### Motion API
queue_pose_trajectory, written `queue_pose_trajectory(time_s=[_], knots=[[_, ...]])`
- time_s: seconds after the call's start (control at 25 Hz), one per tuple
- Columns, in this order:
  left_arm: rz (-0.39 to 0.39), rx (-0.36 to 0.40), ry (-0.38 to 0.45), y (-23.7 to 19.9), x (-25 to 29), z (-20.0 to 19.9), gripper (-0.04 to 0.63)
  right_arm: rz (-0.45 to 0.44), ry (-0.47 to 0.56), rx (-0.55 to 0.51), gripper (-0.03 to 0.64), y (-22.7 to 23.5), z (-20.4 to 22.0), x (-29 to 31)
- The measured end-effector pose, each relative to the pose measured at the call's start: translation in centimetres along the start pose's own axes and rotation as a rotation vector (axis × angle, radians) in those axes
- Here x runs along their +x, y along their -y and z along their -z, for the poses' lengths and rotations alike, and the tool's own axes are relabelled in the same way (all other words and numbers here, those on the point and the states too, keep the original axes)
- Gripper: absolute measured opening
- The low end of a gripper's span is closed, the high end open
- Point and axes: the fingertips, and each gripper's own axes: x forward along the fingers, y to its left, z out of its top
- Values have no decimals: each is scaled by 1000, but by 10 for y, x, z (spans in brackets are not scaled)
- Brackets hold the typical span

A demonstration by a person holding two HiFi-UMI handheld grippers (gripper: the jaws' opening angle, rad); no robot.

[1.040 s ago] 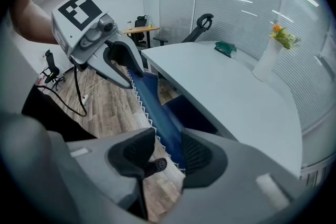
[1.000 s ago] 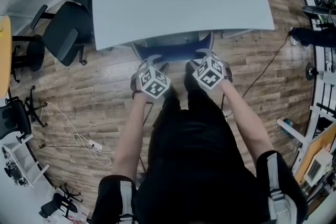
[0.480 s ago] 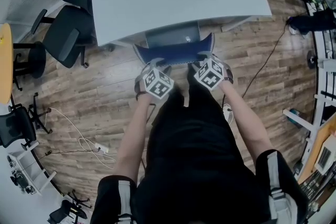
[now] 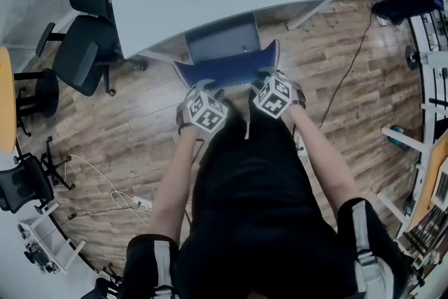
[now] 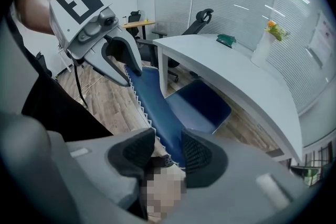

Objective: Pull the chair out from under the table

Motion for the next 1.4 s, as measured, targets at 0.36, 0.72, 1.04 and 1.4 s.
queue_pose_trajectory(time_s=[0.36, 0.72, 1.04, 1.4], knots=[[11, 13, 13, 27, -8, -2, 135, 2, 2, -2, 161, -15, 17, -16], [9, -11, 5, 60, -10, -6, 133, -16, 7, -20, 161, -27, 42, -30], [1, -56, -13, 98, -10, -3, 135, -43, 1, -54, 161, -45, 70, -41], [-8, -94, -16, 143, -12, -6, 135, -58, 6, -84, 161, -62, 102, -59]])
